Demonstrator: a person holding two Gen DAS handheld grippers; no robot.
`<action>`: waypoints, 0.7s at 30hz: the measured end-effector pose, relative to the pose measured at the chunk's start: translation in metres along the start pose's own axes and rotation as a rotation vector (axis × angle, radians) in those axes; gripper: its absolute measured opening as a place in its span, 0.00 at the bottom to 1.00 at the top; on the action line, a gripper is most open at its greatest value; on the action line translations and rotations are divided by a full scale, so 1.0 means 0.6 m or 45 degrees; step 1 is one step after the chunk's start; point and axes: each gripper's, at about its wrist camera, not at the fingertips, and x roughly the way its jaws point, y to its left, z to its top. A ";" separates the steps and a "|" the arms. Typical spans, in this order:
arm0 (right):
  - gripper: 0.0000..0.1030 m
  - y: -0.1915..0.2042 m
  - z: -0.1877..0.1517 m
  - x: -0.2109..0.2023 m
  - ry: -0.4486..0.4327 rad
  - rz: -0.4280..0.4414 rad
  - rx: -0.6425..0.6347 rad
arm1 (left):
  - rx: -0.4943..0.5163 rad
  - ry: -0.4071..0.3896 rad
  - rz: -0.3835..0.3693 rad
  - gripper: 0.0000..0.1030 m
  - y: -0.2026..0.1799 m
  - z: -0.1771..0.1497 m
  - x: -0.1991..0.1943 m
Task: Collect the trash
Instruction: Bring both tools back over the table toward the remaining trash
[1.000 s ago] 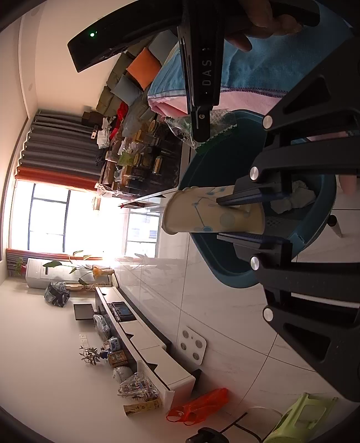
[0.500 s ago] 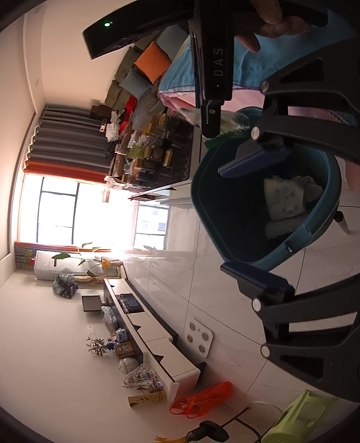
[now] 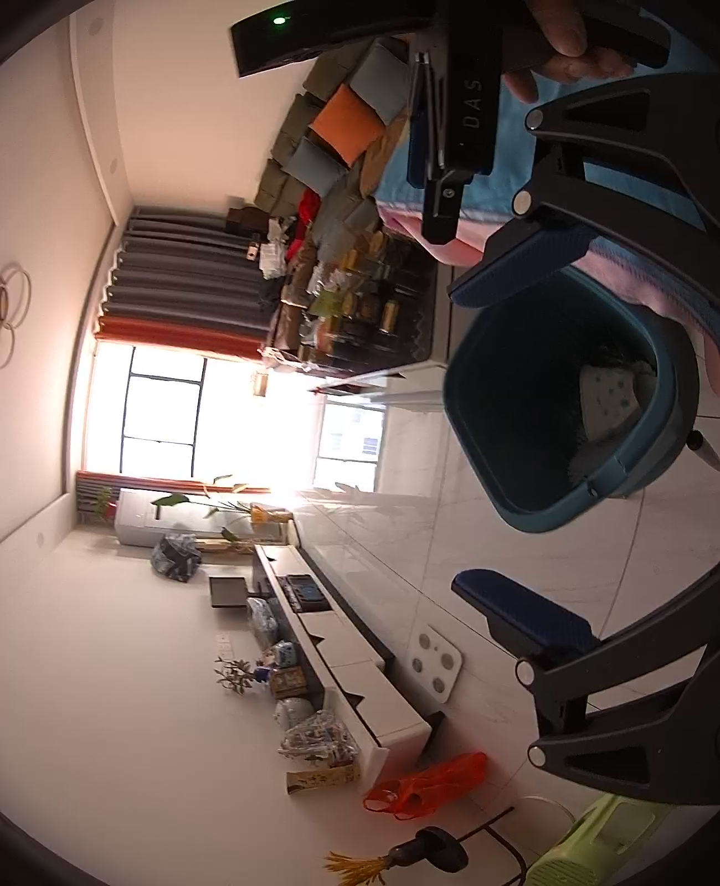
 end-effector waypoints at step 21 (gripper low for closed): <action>0.93 -0.102 -0.172 -0.332 -0.472 -0.272 0.184 | 0.130 -0.204 -0.280 0.95 -0.179 0.025 -0.226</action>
